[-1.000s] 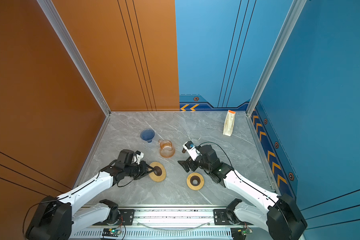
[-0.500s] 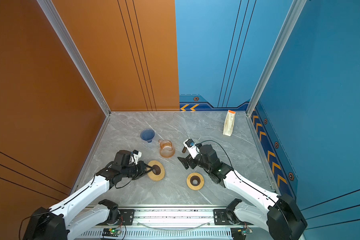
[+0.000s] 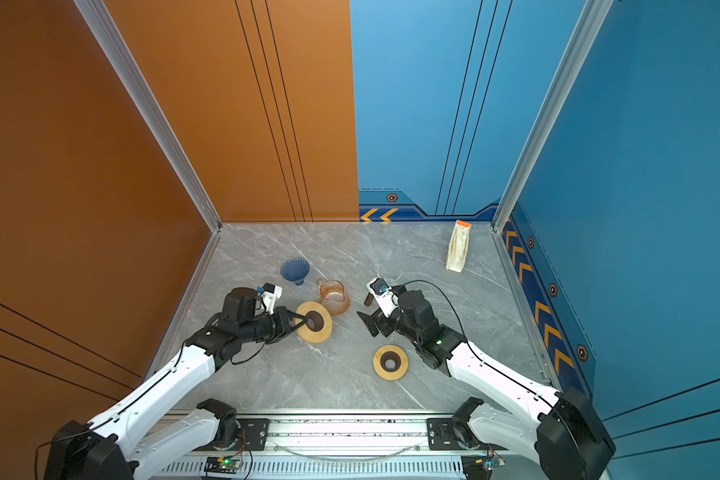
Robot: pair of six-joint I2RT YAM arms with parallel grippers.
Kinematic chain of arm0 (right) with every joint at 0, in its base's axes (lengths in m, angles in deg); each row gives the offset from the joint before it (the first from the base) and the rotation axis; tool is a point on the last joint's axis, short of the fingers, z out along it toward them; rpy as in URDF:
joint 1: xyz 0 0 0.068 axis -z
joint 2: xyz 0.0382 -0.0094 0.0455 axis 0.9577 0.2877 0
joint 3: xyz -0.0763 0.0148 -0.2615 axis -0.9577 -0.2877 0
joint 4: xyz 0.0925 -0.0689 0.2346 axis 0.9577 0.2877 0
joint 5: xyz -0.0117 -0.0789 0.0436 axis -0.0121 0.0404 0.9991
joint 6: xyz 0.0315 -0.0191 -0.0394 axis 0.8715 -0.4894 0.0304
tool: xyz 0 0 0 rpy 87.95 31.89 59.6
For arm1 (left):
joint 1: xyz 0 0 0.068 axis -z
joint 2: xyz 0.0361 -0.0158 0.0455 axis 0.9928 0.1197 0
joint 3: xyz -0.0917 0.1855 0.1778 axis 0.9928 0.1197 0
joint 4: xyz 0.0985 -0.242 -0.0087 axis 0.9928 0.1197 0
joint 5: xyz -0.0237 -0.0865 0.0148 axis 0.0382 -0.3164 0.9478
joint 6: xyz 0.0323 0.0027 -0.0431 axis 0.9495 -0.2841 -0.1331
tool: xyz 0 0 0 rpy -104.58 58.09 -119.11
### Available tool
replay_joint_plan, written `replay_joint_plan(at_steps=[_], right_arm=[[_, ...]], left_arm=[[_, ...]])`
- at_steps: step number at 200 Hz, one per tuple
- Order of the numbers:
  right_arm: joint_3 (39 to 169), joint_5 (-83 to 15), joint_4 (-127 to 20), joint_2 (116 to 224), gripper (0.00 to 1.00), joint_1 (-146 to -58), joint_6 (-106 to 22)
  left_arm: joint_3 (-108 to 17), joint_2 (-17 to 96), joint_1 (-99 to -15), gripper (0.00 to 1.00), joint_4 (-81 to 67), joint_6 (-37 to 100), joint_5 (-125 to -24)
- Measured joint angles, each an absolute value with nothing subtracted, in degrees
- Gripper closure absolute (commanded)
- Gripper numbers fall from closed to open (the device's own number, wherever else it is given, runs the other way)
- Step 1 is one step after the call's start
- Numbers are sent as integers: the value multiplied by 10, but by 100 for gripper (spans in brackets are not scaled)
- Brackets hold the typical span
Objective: Place the coffee filter in the dripper
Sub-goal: 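Lift the wooden stand with the left gripper and carry it onto the orange pitcher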
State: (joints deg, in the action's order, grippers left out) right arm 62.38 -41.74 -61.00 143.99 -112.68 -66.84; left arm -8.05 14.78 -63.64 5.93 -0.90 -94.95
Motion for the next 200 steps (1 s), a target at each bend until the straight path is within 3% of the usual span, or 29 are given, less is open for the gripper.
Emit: replay_joint_plan(at_steps=[200], right_arm=[[591,-476,-649,1393,0,-1127,-668]], left_arm=[[-106,376,-637,100,-275,-121,-989]])
